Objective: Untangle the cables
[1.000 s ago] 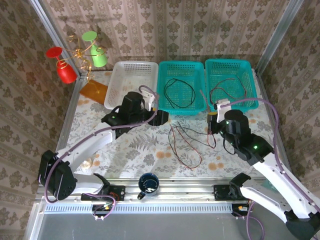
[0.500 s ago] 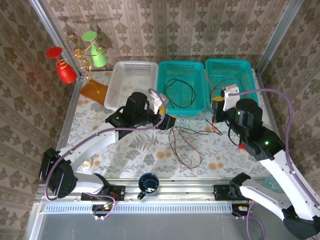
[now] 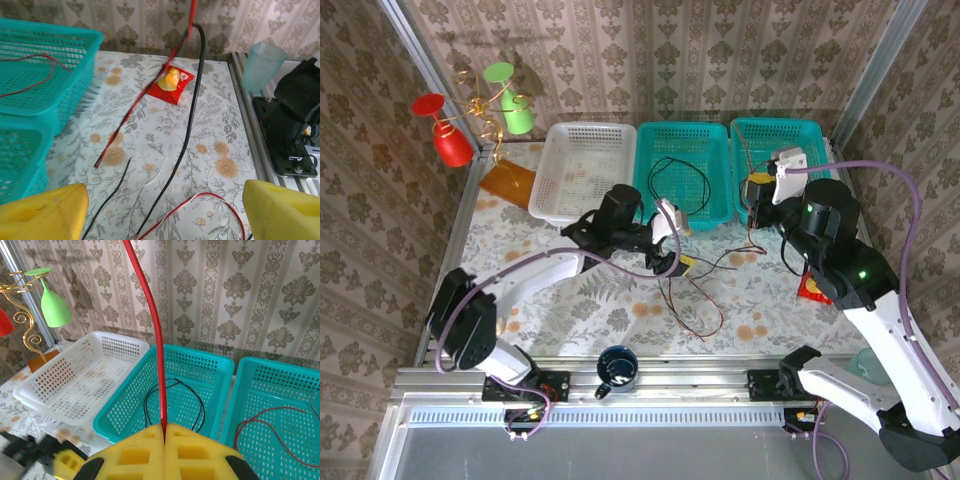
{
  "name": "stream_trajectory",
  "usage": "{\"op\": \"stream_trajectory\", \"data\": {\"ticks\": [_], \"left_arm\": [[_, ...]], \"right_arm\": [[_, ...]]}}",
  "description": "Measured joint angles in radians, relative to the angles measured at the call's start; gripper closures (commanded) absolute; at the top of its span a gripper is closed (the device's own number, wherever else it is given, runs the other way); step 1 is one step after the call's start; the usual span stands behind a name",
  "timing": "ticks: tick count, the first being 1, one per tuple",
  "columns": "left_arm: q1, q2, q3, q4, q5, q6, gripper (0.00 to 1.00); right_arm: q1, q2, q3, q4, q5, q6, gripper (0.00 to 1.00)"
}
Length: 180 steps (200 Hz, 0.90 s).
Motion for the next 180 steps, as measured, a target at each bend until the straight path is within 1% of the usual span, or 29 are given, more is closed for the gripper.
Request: {"op": "stream_trajectory", "data": {"ticks": [19,36,45,56,61,65,69,79,92,114,131,159,180], "left_arm": [[-0.032,0.044,0.0,0.047,0.021,0.012,0.19],[-0.074,0.067,0.001,0.098,0.017,0.014,0.23],[-0.094,0.084,0.005,0.128,0.014,0.01,0.26],[-0.111,0.112,0.016,0.171,0.013,-0.01,0.33],[-0.115,0.125,0.021,0.189,0.011,-0.026,0.39],[-0.119,0.138,0.026,0.206,0.01,-0.038,0.45],[-0.119,0.148,0.031,0.218,0.008,-0.042,0.53],[-0.123,0.174,0.04,0.251,-0.003,-0.073,0.79],[-0.126,0.19,0.043,0.275,-0.033,-0.099,1.0],[-0.127,0.175,0.043,0.276,-0.11,-0.11,1.0],[-0.129,0.127,0.043,0.231,-0.179,-0.099,1.0],[-0.133,0.006,0.071,0.11,-0.291,-0.051,1.0],[-0.133,-0.088,0.121,0.007,-0.414,-0.01,1.0]], "right_arm": [[-0.004,0.003,0.006,0.0,-0.014,0.0,1.0],[-0.004,0.005,0.008,0.0,-0.018,0.001,1.0],[-0.004,0.006,0.01,0.0,-0.021,0.001,1.0],[-0.005,0.008,0.013,0.0,-0.027,0.001,1.0],[-0.006,0.008,0.015,0.0,-0.032,0.001,1.0],[-0.006,0.008,0.017,0.0,-0.033,0.001,1.0],[-0.007,0.008,0.018,0.0,-0.035,0.001,1.0],[-0.01,0.008,0.021,0.0,-0.039,0.001,1.0],[-0.014,0.008,0.026,0.0,-0.039,0.001,1.0],[-0.023,0.006,0.033,-0.006,-0.032,0.001,1.0],[-0.025,-0.006,0.034,-0.012,0.013,0.001,1.0],[-0.026,-0.043,0.034,-0.012,0.147,0.0,1.0],[-0.028,-0.064,0.034,-0.012,0.268,-0.013,1.0]]}}
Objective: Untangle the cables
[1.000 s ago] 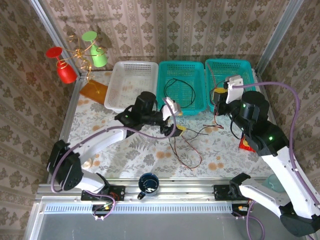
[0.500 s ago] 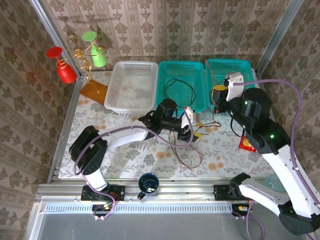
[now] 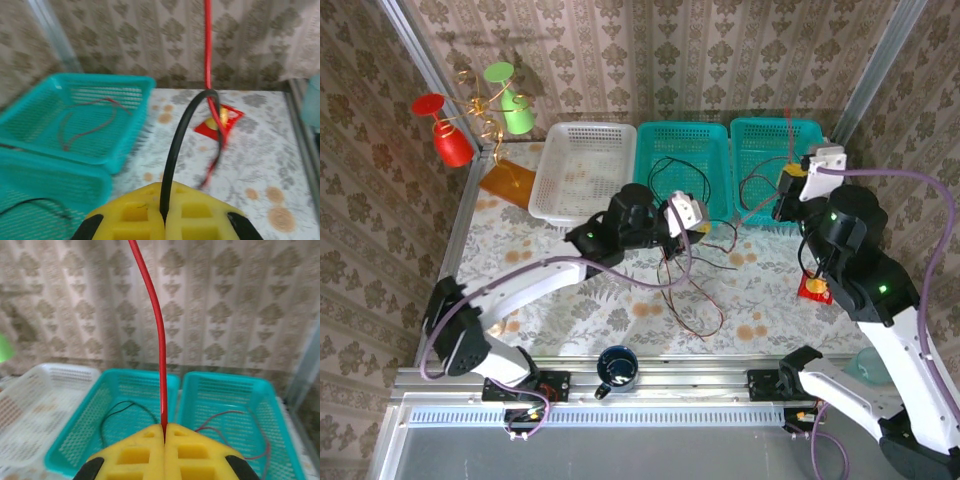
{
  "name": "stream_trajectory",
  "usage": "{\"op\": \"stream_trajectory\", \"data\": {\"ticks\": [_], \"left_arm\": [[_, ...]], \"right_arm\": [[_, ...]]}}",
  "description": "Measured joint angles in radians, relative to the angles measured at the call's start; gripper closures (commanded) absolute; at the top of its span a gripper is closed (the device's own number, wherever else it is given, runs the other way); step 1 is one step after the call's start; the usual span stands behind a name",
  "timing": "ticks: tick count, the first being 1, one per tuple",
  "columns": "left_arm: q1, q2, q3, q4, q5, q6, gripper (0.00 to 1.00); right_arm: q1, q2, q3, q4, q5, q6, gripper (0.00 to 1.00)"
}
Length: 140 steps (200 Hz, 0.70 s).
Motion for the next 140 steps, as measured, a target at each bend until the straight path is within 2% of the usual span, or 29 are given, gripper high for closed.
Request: {"op": "stream_trajectory", "data": {"ticks": [34,53,140], "left_arm": [[0.008,-0.147,0.018,-0.137,-0.239,0.07,1.0],[0.038,-0.221,-0.003,-0.195,-0.337,0.075,1.0],[0.312,-0.513,-0.1,-0.449,-0.562,-0.076,1.0]], "right_arm": [[-0.01,-0.01,-0.005,0.005,0.162,-0.061,1.0],[-0.034,-0.011,-0.022,0.016,0.227,-0.096,1.0],[-0.22,-0.02,-0.135,0.069,0.336,-0.148,1.0]]}}
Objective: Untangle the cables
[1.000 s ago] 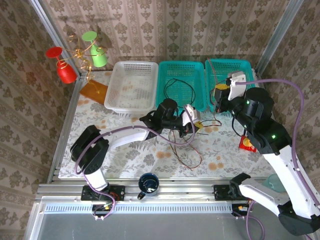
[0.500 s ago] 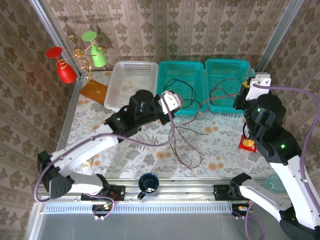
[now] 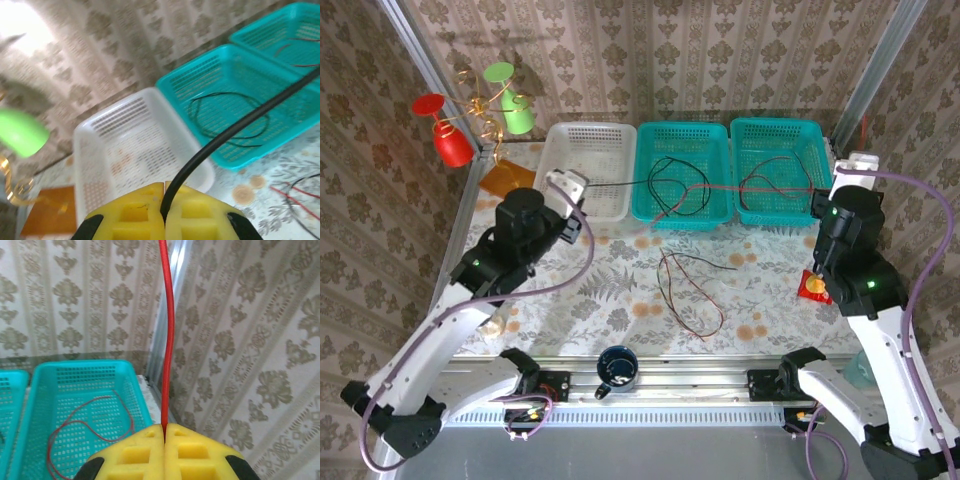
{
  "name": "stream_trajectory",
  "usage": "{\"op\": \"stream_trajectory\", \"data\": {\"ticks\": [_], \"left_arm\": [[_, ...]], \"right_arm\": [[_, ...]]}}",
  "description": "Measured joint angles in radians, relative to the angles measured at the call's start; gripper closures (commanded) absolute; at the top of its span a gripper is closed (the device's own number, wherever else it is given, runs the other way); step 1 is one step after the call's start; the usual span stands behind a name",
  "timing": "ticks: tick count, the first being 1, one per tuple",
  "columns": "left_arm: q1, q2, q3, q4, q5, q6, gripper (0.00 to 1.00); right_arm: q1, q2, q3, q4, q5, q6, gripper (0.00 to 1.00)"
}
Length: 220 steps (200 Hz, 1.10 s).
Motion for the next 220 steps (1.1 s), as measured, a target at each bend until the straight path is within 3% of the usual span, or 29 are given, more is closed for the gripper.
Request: {"op": "stream_trajectory", "data": {"ticks": [81,125,145,192,220], "left_arm": [[0.14,-0.106,-0.06,-0.121,-0.059,-0.096,1.0],[0.371,-0.137,-0.071,-0.173,-0.023,-0.126,1.0],[0.431,-0.146,-0.074,-0.179,0.014,-0.152,1.0],[0.428,-0.145,-0.117,-0.155,0.167,-0.214,1.0],[0.324,-0.132,-0.129,-0.121,0.224,-0.238,1.0]], "right_arm": [[-0.139,-0.012,-0.055,0.019,0.06,-0.004,1.0],[-0.277,-0.012,-0.107,0.023,0.076,0.001,1.0],[-0.324,-0.013,-0.116,0.023,0.076,0.005,1.0],[-0.351,-0.033,-0.123,0.016,-0.032,0.036,1.0],[-0.351,-0.042,-0.11,0.003,-0.13,0.079,1.0]]}}
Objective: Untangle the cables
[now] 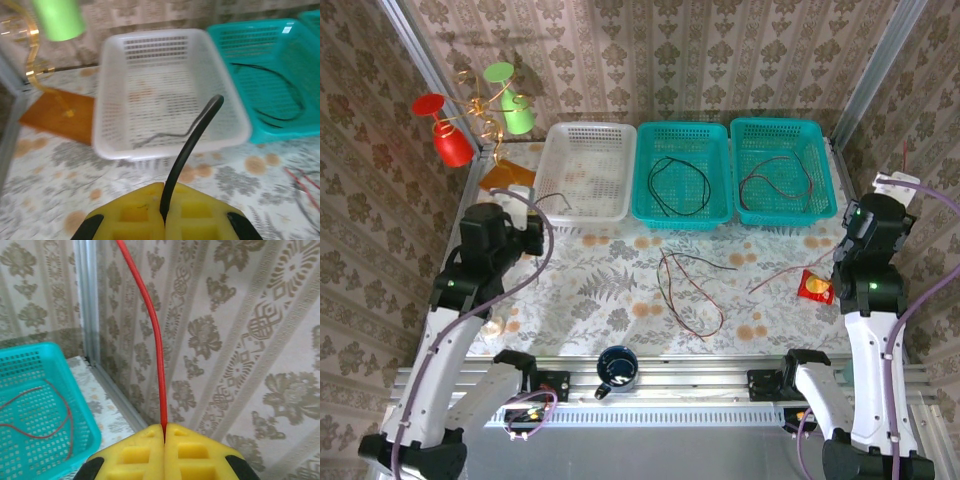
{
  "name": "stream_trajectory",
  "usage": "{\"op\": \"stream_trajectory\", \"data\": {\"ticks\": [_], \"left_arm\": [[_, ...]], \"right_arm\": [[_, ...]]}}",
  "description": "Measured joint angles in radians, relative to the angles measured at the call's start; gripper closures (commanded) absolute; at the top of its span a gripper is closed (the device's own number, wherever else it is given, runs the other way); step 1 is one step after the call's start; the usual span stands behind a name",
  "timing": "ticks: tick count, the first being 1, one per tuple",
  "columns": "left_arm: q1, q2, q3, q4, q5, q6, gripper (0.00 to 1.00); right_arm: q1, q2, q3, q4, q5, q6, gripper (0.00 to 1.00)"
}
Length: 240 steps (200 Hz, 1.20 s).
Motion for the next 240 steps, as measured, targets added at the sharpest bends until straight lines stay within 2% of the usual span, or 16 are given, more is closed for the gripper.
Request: {"op": "stream_trajectory", "data": {"ticks": [35,58,108,153,198,240], "left_arm": [[-0.188,0.045,0.029,0.029,-0.032,0.009,1.0],[-0.25,0.064,0.061,0.052,-0.063,0.02,1.0],[-0.309,0.119,0.14,0.149,-0.082,0.027,1.0],[-0.348,0.364,0.315,0.238,-0.042,0.028,1.0],[-0.35,0.583,0.513,0.309,-0.001,0.04,1.0],[-0.355,0.642,0.597,0.327,0.024,0.047,1.0]], "right_arm": [[0.0,0.009,0.135,-0.021,-0.126,0.056,1.0],[0.002,0.035,0.249,0.009,-0.197,0.103,1.0],[0.024,0.159,0.429,0.1,-0.261,0.162,1.0],[0.024,0.236,0.481,0.149,-0.268,0.174,1.0],[0.024,0.3,0.541,0.256,-0.291,0.181,1.0],[0.047,0.448,0.591,0.465,-0.327,0.174,1.0]]}}
